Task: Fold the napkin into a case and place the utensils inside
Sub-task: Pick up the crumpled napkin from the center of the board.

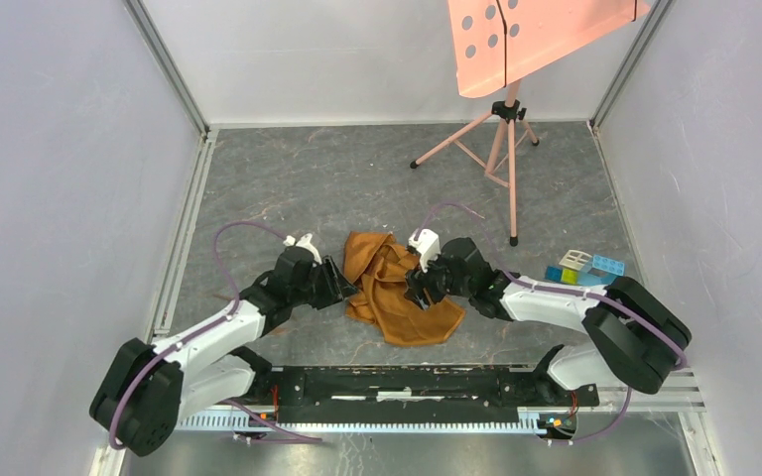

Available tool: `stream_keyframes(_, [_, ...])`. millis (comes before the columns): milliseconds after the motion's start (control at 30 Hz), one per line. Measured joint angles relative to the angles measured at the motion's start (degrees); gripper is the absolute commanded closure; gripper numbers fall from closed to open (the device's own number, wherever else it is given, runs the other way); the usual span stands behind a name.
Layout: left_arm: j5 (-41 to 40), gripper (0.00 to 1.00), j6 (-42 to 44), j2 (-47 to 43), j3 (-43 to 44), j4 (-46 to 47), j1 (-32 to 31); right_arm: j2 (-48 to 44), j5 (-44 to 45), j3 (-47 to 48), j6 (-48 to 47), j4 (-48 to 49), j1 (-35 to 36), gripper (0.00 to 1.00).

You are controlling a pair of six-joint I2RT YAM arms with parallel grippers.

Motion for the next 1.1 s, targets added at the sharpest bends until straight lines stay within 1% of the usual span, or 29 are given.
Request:
stream_keyframes(100, [0.0,0.60,-0.1,3.6,0.0,1.8,0.0,1.5,1.8,0.3,-0.3,0.3,1.5,0.45])
stream_keyframes(167, [-0.1,0.62,-0.1,5.0,0.0,2.4,0.0,2.5,3.9,0.8,-0.4,0.2,2.8,0.55])
stream_keyframes(200, [-0.3,0.64,-0.1,5.6,0.0,2.4,0.0,2.9,5.7,1.0,-0.5,0.2,3.5,0.57])
stream_keyframes(233, [-0.7,0.65,0.0,6.0,0.0,2.4,0.0,3.3,7.6,1.3,-0.4,0.0,4.0,0.55])
stream_keyframes(300, [-1.8,0.66,0.0,6.4,0.2,2.1,0.0,3.9,11.3,2.0,0.1,-0.6,4.8,0.45])
stream_keyframes(333, [-2.5,0.66,0.0,6.6,0.5,1.7,0.0,4.3,13.5,2.7,0.3,-1.2,5.0,0.42])
stream_keyframes(400, [-3.6,0.67,0.0,6.9,1.2,0.8,0.0,5.3,16.5,3.9,0.4,-1.9,5.1,0.42])
stream_keyframes(467, [-4.4,0.68,0.0,7.0,1.8,0.4,0.0,6.4,18.1,4.9,0.2,-1.9,5.1,0.45])
stream_keyframes(500, [-4.7,0.70,0.0,7.0,2.2,0.2,0.0,7.0,18.8,5.3,0.0,-2.1,5.1,0.51])
stream_keyframes(567, [-5.1,0.79,0.0,7.1,2.8,-0.2,0.0,8.6,19.8,6.3,-0.3,-2.4,5.4,0.70])
stream_keyframes(600, [-5.3,0.83,0.1,7.2,3.2,-0.5,0.0,9.4,20.5,6.7,-0.3,-2.6,5.7,0.77])
stream_keyframes(633, [-5.7,0.89,0.1,7.2,3.6,-0.8,0.0,9.8,21.1,7.0,-0.5,-2.9,5.9,0.86])
stream_keyframes(700, [-6.5,0.97,0.5,7.2,5.0,-2.3,0.0,9.8,22.1,7.2,-0.5,-3.4,6.3,1.00])
stream_keyframes(800, [-8.8,0.98,2.0,7.1,8.7,-6.5,0.0,8.5,23.3,7.8,-0.8,-5.2,6.6,1.00])
stream_keyframes(900, [-11.5,0.98,3.8,5.0,14.0,-13.1,0.0,4.2,25.2,9.8,-1.4,-10.6,6.6,1.00])
stream_keyframes(967, [-13.7,0.98,5.6,1.5,18.4,-18.1,0.0,-0.2,26.9,11.9,-1.9,-14.7,6.7,1.00])
stream_keyframes(1100, [-17.7,0.98,9.7,-8.9,27.6,-26.5,0.0,-10.4,32.0,18.0,-2.9,-23.1,6.9,1.00])
